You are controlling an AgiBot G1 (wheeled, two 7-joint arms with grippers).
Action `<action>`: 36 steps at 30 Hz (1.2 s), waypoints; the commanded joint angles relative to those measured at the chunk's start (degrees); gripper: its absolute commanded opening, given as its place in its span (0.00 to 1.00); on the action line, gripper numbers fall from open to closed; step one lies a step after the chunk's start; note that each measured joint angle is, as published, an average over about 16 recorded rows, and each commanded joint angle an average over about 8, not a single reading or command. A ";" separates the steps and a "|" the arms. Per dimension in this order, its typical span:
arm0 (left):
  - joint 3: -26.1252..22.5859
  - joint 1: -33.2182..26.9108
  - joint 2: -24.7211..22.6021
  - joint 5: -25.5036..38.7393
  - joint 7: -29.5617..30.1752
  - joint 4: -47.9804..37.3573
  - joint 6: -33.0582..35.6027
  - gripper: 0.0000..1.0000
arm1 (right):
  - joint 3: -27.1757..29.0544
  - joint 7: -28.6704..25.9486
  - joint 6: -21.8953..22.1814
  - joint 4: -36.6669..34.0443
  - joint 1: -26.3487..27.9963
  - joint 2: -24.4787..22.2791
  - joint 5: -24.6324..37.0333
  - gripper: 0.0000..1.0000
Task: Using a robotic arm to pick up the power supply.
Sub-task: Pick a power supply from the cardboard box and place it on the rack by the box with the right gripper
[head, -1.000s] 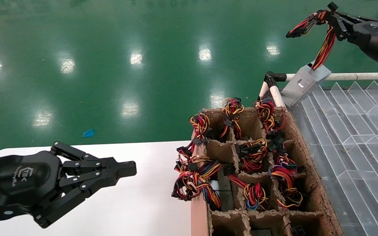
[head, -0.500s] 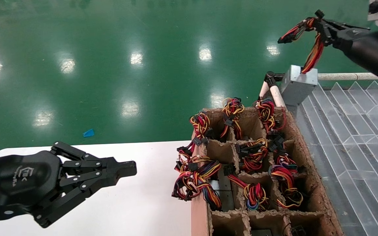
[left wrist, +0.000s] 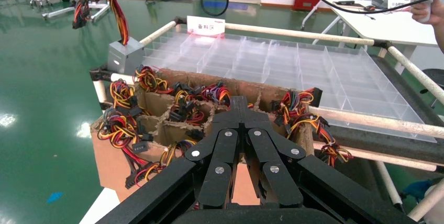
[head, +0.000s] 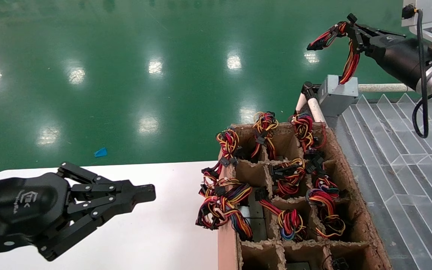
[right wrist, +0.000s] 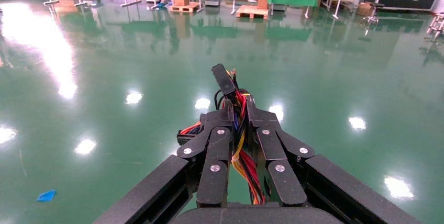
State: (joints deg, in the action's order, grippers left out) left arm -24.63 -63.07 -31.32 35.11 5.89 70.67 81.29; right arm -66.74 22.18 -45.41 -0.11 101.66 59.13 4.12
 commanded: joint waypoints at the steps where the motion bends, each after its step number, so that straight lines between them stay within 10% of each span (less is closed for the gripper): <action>1: 0.00 0.00 0.00 0.00 0.00 0.00 0.00 0.00 | 0.11 0.23 0.13 0.02 -0.03 0.16 -0.16 0.00; 32: 0.00 0.00 0.00 0.00 0.00 0.00 0.00 0.00 | -2.09 1.19 2.10 0.31 1.56 -0.12 3.02 0.00; 36: 0.00 0.00 0.00 0.00 0.00 0.00 0.00 0.00 | -2.40 1.35 1.94 0.43 1.59 0.27 3.46 0.38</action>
State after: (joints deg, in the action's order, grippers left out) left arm -24.63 -63.07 -31.32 35.11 5.88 70.67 81.29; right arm -69.07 23.38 -43.39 0.21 103.19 59.34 7.46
